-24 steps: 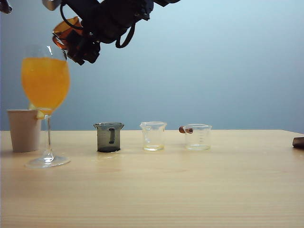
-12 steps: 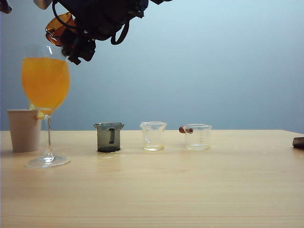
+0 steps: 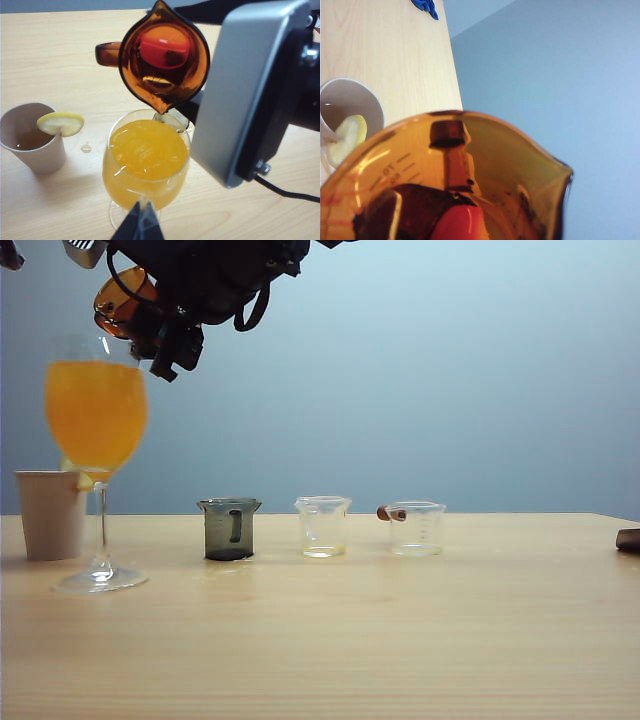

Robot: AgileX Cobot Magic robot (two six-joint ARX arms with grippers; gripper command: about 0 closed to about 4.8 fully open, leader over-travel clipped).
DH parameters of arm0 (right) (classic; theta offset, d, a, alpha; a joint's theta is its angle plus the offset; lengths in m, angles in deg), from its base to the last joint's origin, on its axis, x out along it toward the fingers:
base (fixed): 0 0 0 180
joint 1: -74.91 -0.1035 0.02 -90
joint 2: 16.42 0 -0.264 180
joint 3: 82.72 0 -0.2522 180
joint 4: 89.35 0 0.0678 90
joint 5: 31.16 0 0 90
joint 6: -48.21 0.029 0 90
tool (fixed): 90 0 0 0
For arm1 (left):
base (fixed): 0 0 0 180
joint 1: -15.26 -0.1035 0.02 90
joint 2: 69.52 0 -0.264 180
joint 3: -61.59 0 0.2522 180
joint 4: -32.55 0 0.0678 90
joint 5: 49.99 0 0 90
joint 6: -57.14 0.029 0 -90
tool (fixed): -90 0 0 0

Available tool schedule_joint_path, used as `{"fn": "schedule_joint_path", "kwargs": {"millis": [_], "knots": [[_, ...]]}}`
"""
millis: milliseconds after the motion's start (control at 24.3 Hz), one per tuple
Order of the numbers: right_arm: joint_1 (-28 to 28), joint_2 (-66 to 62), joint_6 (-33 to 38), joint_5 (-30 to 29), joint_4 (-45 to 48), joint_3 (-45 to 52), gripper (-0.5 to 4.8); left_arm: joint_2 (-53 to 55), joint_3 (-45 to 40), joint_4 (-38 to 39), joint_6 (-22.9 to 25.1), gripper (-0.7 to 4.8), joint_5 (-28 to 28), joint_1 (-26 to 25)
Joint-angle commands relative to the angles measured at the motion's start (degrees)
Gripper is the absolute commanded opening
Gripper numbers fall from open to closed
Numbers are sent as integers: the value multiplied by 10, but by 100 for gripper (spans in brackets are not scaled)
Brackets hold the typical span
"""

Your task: Pick up the fourth measuring cup from the left, pour the grenadine inside into the goblet, and finally put the measuring cup back in its original place.

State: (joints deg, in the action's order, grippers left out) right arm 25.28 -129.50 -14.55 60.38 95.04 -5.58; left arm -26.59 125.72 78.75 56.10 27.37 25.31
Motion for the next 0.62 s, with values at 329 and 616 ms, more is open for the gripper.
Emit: {"fn": "schedule_joint_path", "kwargs": {"millis": [329, 616], "knots": [[-1, 3, -24, -2, 19, -5, 49, -2, 2, 1, 1, -5, 0, 1], [-9, 3, -70, -2, 19, -5, 49, -2, 2, 2, 2, -5, 0, 5]]}}
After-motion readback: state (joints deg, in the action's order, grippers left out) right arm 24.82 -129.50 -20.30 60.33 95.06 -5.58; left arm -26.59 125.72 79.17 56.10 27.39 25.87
